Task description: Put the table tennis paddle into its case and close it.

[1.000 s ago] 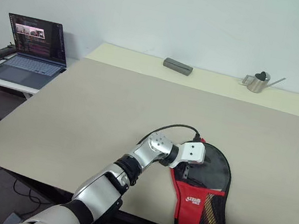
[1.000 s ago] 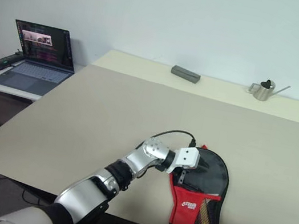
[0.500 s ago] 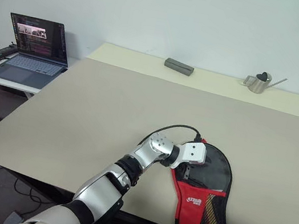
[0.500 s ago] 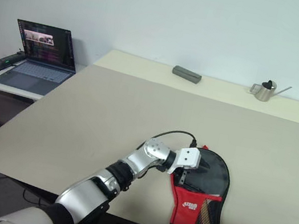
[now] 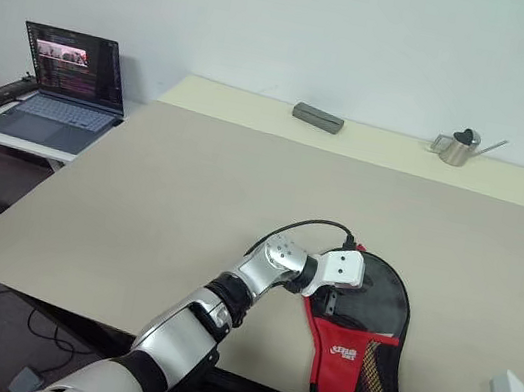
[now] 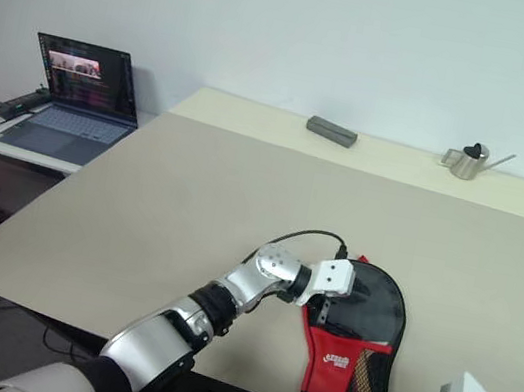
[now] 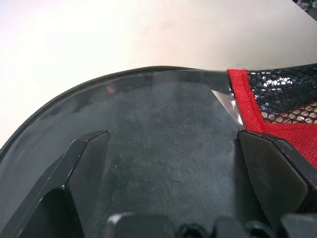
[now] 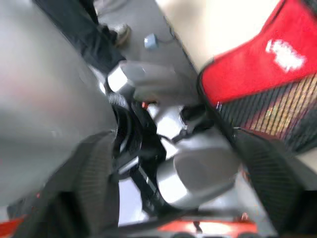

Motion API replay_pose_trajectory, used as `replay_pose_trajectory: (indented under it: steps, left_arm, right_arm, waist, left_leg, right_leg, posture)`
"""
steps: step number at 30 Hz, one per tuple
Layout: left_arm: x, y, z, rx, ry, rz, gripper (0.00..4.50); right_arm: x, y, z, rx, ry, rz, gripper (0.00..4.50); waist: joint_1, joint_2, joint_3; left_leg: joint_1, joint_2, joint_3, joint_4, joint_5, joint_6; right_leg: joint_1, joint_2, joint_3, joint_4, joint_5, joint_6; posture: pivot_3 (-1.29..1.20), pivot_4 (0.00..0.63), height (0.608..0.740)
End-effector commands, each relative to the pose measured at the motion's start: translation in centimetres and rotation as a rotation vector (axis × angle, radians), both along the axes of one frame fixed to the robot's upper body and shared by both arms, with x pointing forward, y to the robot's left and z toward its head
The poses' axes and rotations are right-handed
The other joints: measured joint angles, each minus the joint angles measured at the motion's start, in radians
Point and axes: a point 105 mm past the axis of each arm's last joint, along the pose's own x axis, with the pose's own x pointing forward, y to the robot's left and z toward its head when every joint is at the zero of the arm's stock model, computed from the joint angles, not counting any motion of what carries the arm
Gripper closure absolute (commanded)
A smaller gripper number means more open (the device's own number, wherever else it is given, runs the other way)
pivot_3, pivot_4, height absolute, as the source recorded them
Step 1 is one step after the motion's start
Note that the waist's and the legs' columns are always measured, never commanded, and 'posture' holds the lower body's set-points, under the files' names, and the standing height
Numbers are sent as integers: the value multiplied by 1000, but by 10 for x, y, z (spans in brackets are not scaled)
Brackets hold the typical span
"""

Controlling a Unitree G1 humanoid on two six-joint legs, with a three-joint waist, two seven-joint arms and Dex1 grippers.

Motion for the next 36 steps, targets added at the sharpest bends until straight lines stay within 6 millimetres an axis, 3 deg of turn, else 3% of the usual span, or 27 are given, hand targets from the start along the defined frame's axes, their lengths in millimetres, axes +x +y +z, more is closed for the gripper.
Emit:
replay_pose_trajectory:
  steps: [1,3,8,11,15,20,26,32,36]
  left_arm:
    - [-16,11,-43,152,102,-16,0]
    - [-13,11,-31,100,136,-9,0]
    - [-8,24,-1,-16,203,-31,0]
    - [-6,28,28,-136,239,-29,0]
    - [-9,48,88,-297,177,-40,0]
    - [-8,80,124,-362,96,49,0]
    - [-4,124,138,-395,44,191,0]
    - [-2,166,124,-368,20,379,0]
    - [-2,176,122,-381,-15,469,0]
  right_arm:
    - [21,-2,13,10,-82,-31,10]
    - [34,-6,19,25,-116,-61,10]
    - [45,-7,20,33,-117,-60,10]
    - [56,-6,22,49,-159,-61,10]
    - [81,-8,30,96,-260,-79,10]
    - [115,-24,35,119,-362,-148,10]
    - [153,-44,32,98,-479,-191,10]
    - [179,-63,30,95,-561,-199,10]
    - [195,-78,32,106,-578,-229,10]
  waist:
    - [1,-1,0]
    - [0,0,1]
    - [-2,2,4]
    - [-16,7,11]
    - [-33,8,21]
    - [-30,9,22]
    - [-32,11,23]
    - [-37,14,25]
    - [-37,16,27]
  left_leg:
    - [0,0,0,0,0,0]
    - [0,0,1,0,0,0]
    - [-7,0,0,-1,0,0]
    - [-9,1,2,-2,0,0]
    - [-18,1,4,1,0,0]
    - [-20,1,2,1,1,0]
    - [-19,1,3,1,2,-2]
    - [-19,1,3,1,2,-3]
    - [-19,1,4,1,3,-3]
  right_leg:
    - [0,0,0,0,0,0]
    - [0,0,1,0,0,0]
    - [-8,2,0,2,-1,-2]
    - [-12,6,1,3,2,-8]
    - [-22,6,2,6,3,-8]
    - [-23,6,3,6,4,-9]
    - [-23,6,3,6,4,-9]
    - [-24,6,4,6,4,-9]
    - [-24,4,4,6,4,-9]
  posture:
    - [0,150,740]
    - [0,150,740]
    - [0,150,740]
    - [0,150,740]
    - [0,150,740]
    - [0,150,740]
    - [0,150,740]
    - [0,150,740]
    - [0,150,740]
